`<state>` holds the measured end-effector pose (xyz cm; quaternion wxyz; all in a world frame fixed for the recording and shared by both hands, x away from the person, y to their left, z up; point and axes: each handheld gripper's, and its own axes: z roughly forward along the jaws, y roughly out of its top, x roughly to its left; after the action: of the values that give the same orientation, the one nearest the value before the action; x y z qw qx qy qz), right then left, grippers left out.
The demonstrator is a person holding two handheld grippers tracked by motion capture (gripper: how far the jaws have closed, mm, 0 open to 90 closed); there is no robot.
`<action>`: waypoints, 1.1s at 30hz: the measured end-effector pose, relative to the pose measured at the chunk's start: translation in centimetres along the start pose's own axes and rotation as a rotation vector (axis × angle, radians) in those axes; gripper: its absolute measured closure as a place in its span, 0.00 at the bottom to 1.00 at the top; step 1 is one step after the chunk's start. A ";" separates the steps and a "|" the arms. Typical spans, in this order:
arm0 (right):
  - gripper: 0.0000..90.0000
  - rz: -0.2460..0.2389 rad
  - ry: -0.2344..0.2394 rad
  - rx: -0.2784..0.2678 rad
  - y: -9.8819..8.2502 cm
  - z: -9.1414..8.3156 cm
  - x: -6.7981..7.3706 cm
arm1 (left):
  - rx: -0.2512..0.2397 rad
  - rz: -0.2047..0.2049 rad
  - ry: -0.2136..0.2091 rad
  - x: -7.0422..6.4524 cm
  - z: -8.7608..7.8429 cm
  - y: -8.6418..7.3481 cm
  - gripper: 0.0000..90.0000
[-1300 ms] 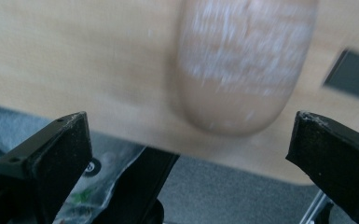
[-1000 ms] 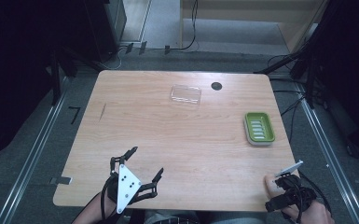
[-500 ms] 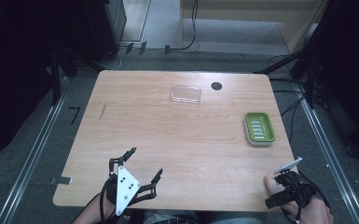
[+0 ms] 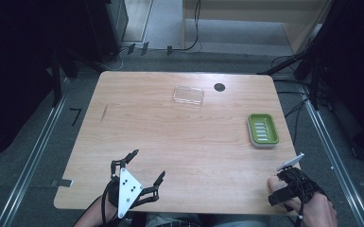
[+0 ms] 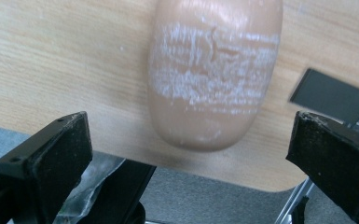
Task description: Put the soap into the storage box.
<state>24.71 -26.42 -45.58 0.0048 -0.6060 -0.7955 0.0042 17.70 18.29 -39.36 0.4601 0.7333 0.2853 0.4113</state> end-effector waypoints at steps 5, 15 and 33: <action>0.00 -0.005 0.002 0.001 0.9 0.0 -0.1 | 0.002 0.001 0.000 0.0 0.0 0.0 0.11; 0.00 -0.014 0.006 0.035 2.0 0.8 -0.5 | 0.003 -0.001 -0.001 0.0 0.0 0.0 0.11; 0.07 -0.015 0.008 0.036 3.6 2.0 -1.2 | 0.002 -0.001 -0.001 0.0 0.0 0.0 0.11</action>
<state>28.44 -26.63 -47.60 0.0188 -0.5997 -0.7999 0.0163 17.71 18.31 -39.35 0.4596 0.7338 0.2859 0.4105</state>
